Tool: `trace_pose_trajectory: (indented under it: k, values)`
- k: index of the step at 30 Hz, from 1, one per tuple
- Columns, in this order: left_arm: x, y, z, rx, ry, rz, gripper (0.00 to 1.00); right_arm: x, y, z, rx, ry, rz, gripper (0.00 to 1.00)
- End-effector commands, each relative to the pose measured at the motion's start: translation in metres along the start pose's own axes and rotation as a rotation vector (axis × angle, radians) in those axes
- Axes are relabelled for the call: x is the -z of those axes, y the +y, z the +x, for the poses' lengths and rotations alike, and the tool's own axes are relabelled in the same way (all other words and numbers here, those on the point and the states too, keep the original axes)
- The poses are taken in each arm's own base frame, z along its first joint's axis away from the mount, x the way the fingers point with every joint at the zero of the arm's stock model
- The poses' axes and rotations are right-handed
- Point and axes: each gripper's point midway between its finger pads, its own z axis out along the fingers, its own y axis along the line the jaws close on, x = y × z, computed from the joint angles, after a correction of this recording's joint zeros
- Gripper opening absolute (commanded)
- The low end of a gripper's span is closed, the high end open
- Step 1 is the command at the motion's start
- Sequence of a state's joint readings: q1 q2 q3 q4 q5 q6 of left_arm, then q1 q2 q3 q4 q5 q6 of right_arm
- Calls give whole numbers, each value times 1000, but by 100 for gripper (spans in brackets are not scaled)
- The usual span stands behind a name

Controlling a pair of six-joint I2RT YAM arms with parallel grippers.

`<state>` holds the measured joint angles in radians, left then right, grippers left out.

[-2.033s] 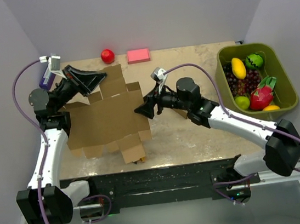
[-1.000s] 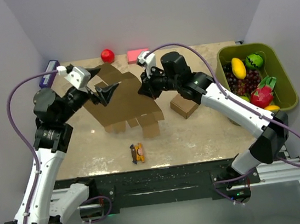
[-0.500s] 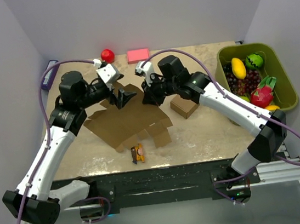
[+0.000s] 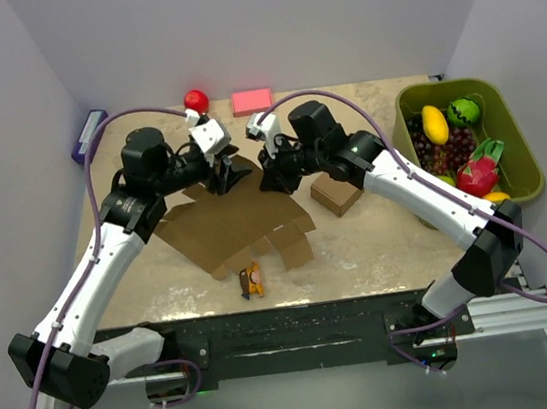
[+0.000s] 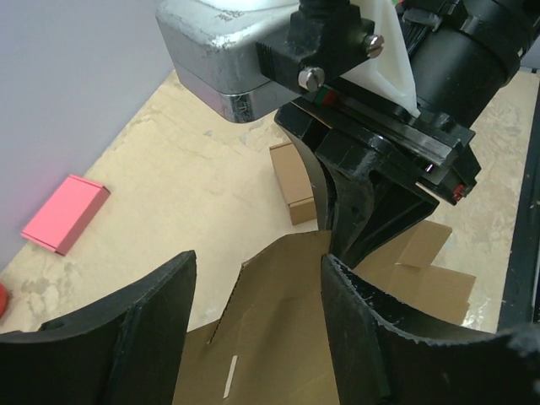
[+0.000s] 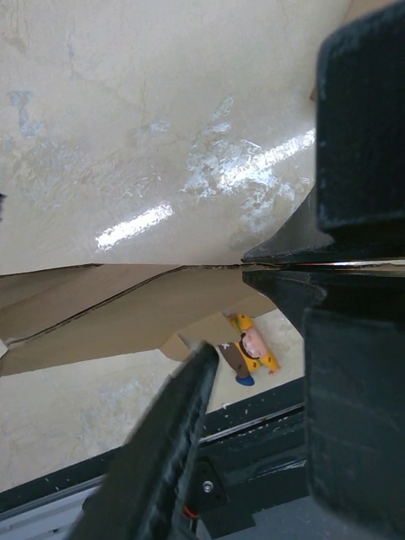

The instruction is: Fold the paper box

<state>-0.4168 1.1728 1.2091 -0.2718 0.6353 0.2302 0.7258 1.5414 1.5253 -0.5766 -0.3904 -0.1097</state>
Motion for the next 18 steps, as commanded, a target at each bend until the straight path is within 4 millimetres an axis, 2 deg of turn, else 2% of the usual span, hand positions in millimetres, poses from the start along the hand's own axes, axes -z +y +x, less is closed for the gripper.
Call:
trace_pose_trajectory:
  k: [1, 4, 6, 7, 9, 10, 11, 12, 13, 15, 16, 18]
  values:
    - [-5, -4, -2, -31, -14, 21, 53, 17, 9, -21, 41, -65, -18, 0]
    - [-7, -7, 0, -33, -12, 28, 31, 18, 5, -20, 39, -63, 5, 0]
    - [-9, -7, 3, -35, -5, 25, 21, 18, 2, -20, 34, -62, 25, 0]
    - [-10, -9, 5, -35, -1, 29, 13, 20, -2, -23, 29, -71, 50, 0]
    - [-11, -8, 7, -40, 6, 20, 6, 20, -7, -25, 17, -79, 80, 0]
    - [-11, -6, 7, -44, 6, 14, 1, 20, -10, -28, 2, -91, 100, 4]
    - [-10, -4, 7, -47, 6, 4, 0, 23, -16, -30, -6, -103, 134, 16]
    - [-9, 0, 7, -52, 10, -22, 0, 24, -20, -32, -18, -112, 152, 23]
    - [-9, 3, 4, -60, 3, -42, 0, 25, -22, -36, -38, -131, 163, 41]
    - [-4, 18, 1, -66, 4, -131, 0, 31, -32, -41, -64, -157, 202, 57]
    - [-2, 25, -5, -75, -14, -171, 0, 33, -34, -45, -103, -180, 213, 70]
    - [6, 40, -14, -87, -36, -271, 0, 45, -41, -53, -156, -223, 248, 77]
